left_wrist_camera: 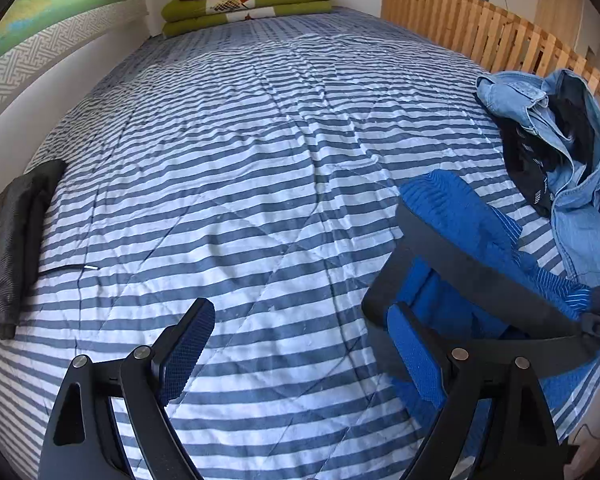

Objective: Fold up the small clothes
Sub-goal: 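Lift the blue boxer briefs out of the pile with the right gripper, then grasp the briefs' grey waistband with the left gripper while the right gripper holds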

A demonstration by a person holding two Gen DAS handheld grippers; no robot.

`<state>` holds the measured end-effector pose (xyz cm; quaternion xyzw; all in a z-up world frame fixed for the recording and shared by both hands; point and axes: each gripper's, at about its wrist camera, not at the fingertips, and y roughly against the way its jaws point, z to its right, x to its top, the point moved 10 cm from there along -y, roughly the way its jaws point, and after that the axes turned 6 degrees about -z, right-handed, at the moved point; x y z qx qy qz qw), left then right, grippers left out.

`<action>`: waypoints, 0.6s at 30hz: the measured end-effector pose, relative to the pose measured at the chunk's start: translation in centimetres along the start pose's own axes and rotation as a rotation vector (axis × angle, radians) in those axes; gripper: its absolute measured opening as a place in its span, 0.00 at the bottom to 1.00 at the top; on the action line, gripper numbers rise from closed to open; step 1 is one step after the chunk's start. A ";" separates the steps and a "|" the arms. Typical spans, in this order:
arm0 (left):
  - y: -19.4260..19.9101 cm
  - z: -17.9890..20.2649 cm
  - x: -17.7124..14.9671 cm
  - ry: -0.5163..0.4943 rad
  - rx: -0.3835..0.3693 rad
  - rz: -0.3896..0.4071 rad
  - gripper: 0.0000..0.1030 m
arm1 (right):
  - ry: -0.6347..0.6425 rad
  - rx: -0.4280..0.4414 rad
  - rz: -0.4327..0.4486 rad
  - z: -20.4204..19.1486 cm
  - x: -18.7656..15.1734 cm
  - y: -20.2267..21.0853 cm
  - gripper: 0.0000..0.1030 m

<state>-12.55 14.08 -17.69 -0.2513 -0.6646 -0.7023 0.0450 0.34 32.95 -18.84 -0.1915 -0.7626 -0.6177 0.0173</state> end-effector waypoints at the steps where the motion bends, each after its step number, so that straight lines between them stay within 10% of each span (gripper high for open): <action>1: -0.4 0.6 0.4 0.000 -0.029 -0.005 0.88 | -0.043 0.014 0.020 1.7 -0.4 1.2 0.15; 8: -1.8 6.6 1.5 -0.087 -0.151 -0.013 0.88 | -0.188 0.036 0.055 9.0 -3.5 4.9 0.15; 15: -3.9 11.1 2.8 -0.261 -0.084 -0.007 0.88 | -0.144 0.020 0.075 9.0 -3.3 4.8 0.19; 16: -4.8 11.4 2.8 -0.264 -0.076 -0.029 0.85 | -0.147 0.018 0.084 8.9 -3.3 4.8 0.19; 18: -6.0 11.8 2.1 -0.232 -0.110 -0.086 0.40 | -0.161 0.015 0.094 9.1 -3.3 4.8 0.19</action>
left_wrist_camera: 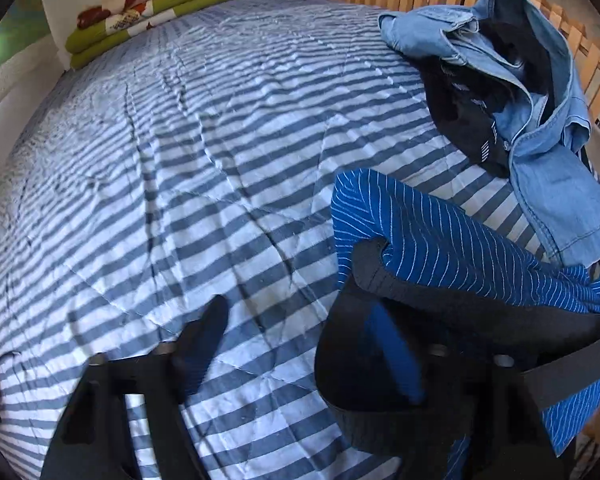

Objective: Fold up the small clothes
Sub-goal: 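Grasp the briefs' grey waistband with the left gripper while the right gripper holds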

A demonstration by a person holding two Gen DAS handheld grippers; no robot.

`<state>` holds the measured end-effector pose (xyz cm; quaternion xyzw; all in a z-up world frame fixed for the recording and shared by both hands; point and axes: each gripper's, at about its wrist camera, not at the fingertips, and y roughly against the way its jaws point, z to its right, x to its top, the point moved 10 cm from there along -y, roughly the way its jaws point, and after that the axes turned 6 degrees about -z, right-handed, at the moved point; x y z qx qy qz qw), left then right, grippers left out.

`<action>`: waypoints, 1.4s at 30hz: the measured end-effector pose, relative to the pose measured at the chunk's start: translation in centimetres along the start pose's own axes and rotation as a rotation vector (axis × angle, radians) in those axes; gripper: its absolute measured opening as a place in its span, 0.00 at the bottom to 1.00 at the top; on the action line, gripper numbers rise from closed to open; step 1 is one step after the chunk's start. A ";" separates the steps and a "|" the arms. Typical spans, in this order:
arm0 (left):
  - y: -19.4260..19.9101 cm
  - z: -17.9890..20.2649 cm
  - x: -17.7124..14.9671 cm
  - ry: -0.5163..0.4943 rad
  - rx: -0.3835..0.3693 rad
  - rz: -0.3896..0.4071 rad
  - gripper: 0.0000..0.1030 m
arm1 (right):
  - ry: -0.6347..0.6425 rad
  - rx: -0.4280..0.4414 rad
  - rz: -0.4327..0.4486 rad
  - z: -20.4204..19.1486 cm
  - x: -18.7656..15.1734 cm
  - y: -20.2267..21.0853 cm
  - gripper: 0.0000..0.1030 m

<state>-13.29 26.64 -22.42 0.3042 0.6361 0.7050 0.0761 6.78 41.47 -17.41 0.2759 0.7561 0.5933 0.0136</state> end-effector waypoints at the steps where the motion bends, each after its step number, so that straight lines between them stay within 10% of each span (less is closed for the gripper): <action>1: -0.1 0.1 -0.3 0.033 -0.037 -0.011 0.18 | -0.006 0.004 0.004 -0.1 0.0 0.0 0.19; 3: 1.2 -0.1 -0.5 0.075 -0.063 0.023 0.01 | -0.009 0.007 0.025 -0.3 0.1 0.4 0.17; 13: 13.0 -8.8 -4.0 0.203 -0.082 0.231 0.02 | 0.096 0.024 0.206 -6.3 2.0 5.9 0.14; 15: 12.1 -8.7 -4.3 0.221 -0.131 0.183 0.21 | 0.126 0.014 0.240 -7.7 1.9 7.2 0.14; 17: 10.1 -7.4 -4.3 0.225 -0.179 0.138 0.68 | 0.151 0.007 0.255 -8.5 1.5 8.0 0.14; 20: 6.5 -4.4 -3.7 0.222 -0.234 0.091 0.75 | 0.154 -0.015 0.254 -8.4 0.6 8.6 0.14; 22: 4.1 -3.2 -3.4 0.265 -0.263 0.046 0.70 | 0.139 -0.033 0.245 -7.9 0.0 8.4 0.14; 25: 0.9 -2.2 -4.0 0.337 -0.311 -0.036 0.05 | 0.120 -0.039 0.234 -7.1 -1.0 8.3 0.14; 33: 8.4 -6.7 -7.0 0.433 -0.325 0.138 0.02 | 0.163 -0.072 0.265 -7.8 -1.3 8.9 0.14; 39: 21.4 -14.5 -14.0 0.459 -0.121 0.372 0.02 | 0.245 0.006 0.295 -12.9 -0.3 8.6 0.14; 42: 21.7 -16.0 -19.4 0.441 -0.016 0.329 0.03 | 0.312 0.063 0.262 -16.2 -1.0 6.5 0.14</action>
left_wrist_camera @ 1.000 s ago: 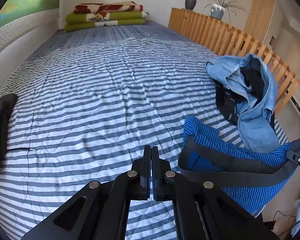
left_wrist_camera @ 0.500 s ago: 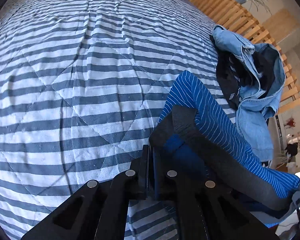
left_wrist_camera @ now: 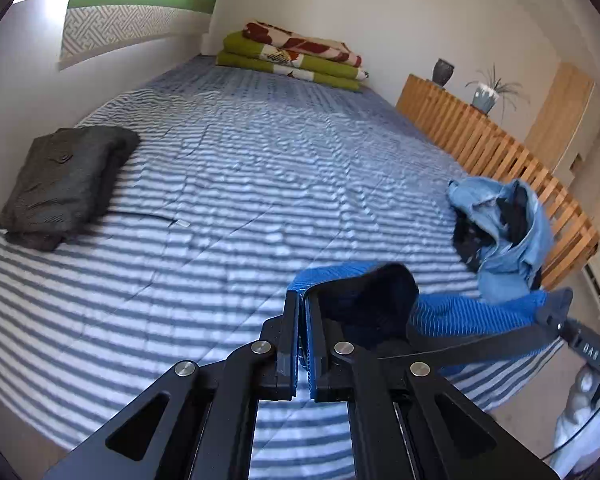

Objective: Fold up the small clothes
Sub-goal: 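Grasp the briefs' grey waistband with the left gripper while the right gripper holds, then stretch the briefs between both grippers and lift them above the bed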

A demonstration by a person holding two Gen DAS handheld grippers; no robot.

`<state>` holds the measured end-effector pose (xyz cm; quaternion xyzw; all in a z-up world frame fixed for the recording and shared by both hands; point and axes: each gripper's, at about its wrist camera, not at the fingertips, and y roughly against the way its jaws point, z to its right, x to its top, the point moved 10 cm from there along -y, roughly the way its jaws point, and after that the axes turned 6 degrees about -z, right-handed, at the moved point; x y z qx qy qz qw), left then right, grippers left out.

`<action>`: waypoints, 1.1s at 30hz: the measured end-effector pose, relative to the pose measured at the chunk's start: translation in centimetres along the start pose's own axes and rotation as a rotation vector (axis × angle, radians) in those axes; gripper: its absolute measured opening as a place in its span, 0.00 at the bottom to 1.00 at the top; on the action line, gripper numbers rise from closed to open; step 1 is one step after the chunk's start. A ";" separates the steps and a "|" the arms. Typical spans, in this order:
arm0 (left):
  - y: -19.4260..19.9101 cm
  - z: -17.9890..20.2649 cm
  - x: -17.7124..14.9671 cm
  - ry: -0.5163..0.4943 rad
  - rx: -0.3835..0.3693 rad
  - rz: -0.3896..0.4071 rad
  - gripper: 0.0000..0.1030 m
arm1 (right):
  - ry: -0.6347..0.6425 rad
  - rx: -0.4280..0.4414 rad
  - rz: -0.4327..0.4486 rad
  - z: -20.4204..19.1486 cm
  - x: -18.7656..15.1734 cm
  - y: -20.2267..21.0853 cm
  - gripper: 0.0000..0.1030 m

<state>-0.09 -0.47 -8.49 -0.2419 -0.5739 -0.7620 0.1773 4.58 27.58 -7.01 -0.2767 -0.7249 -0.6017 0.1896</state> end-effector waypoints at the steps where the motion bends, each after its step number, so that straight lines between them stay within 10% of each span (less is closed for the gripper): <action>1: -0.4 -1.0 -1.7 -0.019 0.023 -0.041 0.03 | 0.017 0.006 -0.026 -0.7 -0.7 -1.1 0.14; 10: -4.2 -2.7 -9.6 -0.157 0.074 -0.187 0.20 | -0.063 0.027 -0.293 1.6 -11.5 -6.3 0.17; 14: -4.9 0.3 -8.7 -0.267 0.124 -0.169 0.49 | -0.094 0.042 -0.291 3.1 -13.1 -5.0 0.30; 26: -6.8 -0.2 -7.5 -0.227 0.126 -0.189 0.52 | 0.019 -0.029 -0.197 4.5 -12.0 -1.7 0.35; 33: -8.6 -0.2 -8.1 -0.203 0.094 -0.224 0.52 | 0.305 -0.104 -0.232 1.6 -13.6 -3.1 0.42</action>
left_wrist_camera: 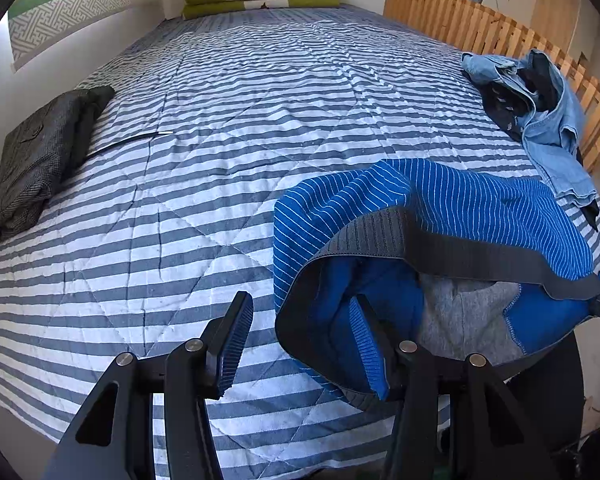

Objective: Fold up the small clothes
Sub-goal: 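Stretch the briefs between both grippers and lift them above the bed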

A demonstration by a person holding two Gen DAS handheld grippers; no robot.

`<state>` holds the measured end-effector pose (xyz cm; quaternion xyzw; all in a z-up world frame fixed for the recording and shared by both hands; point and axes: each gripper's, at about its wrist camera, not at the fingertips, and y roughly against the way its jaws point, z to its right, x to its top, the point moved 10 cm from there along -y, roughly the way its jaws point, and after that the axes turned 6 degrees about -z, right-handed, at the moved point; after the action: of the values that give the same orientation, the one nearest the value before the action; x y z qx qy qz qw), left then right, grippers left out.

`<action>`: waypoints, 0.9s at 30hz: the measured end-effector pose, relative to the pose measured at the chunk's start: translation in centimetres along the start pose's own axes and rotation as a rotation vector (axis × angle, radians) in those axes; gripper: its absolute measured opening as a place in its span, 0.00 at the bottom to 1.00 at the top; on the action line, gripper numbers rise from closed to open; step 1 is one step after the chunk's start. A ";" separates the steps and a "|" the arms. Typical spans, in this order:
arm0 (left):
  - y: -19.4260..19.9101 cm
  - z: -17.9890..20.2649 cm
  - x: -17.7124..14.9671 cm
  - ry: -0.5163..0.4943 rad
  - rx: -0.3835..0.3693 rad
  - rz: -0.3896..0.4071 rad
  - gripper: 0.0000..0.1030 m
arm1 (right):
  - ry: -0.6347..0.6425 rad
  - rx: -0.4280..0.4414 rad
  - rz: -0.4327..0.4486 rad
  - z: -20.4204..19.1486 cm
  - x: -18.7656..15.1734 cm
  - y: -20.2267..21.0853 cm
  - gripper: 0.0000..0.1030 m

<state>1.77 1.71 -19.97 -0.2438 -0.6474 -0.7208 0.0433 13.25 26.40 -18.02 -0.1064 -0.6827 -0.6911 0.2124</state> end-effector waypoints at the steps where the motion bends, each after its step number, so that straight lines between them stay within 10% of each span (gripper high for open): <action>1: -0.4 0.0 0.0 0.007 -0.006 -0.008 0.52 | 0.021 -0.030 -0.001 0.0 0.1 -0.3 0.42; 5: -1.8 -0.2 0.5 0.040 -0.026 -0.029 0.42 | 0.062 -0.117 0.005 0.3 1.0 -0.9 0.40; 10: -2.2 -1.1 1.4 0.092 -0.031 -0.019 0.09 | 0.037 -0.161 0.046 1.5 2.7 0.1 0.10; 14: -0.4 -2.5 2.3 0.153 -0.034 0.022 0.04 | -0.029 -0.168 0.095 3.3 4.3 2.0 0.01; 23: 7.5 -2.1 6.2 0.052 0.019 0.150 0.04 | -0.153 -0.044 0.220 6.1 8.9 8.4 0.02; 27: 7.0 -1.0 5.2 0.020 0.031 0.122 0.04 | 0.002 0.019 0.095 2.1 6.2 5.6 0.31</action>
<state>-0.46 0.92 -11.56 -0.2749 -0.6420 -0.7091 0.0975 9.92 27.72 -10.19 -0.1358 -0.6830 -0.6740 0.2466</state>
